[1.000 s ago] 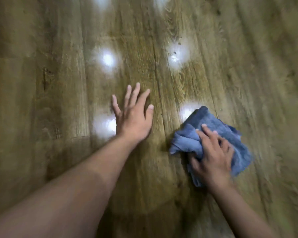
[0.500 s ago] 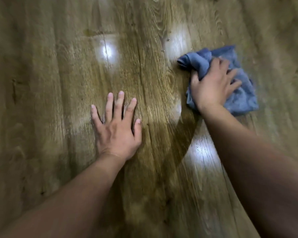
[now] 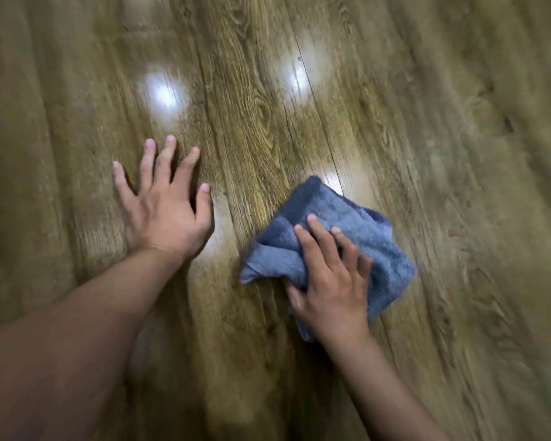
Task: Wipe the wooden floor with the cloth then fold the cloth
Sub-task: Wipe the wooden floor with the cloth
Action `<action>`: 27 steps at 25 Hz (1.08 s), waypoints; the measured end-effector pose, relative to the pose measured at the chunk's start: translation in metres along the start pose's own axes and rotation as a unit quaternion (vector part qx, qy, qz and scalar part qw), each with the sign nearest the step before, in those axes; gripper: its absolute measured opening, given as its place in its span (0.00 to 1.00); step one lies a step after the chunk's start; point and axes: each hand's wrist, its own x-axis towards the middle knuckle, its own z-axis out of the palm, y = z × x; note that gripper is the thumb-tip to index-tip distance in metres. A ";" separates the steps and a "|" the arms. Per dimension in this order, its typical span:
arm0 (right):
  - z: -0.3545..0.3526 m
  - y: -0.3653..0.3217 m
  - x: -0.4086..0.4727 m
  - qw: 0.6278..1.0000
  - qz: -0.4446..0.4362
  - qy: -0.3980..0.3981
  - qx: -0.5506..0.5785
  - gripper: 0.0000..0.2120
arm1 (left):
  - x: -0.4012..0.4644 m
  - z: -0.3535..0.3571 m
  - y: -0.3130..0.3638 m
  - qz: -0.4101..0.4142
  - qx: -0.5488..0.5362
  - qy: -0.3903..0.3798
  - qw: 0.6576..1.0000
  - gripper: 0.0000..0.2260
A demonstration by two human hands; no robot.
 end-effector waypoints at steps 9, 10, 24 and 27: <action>-0.009 0.116 0.105 0.980 0.193 0.039 -0.036 0.29 | 0.000 -0.005 0.004 -0.012 0.015 -0.018 1.000 0.26; -0.007 0.121 0.132 0.972 0.223 0.051 -0.046 0.28 | 0.000 -0.006 0.005 -0.010 0.017 -0.021 1.000 0.26; -0.001 0.003 0.122 0.999 0.048 0.018 -0.001 0.34 | 0.002 -0.009 0.003 -0.007 0.054 -0.063 0.997 0.26; -0.002 -0.033 0.052 0.999 0.036 -0.003 0.011 0.36 | 0.011 -0.012 0.003 -0.019 0.027 -0.122 0.992 0.26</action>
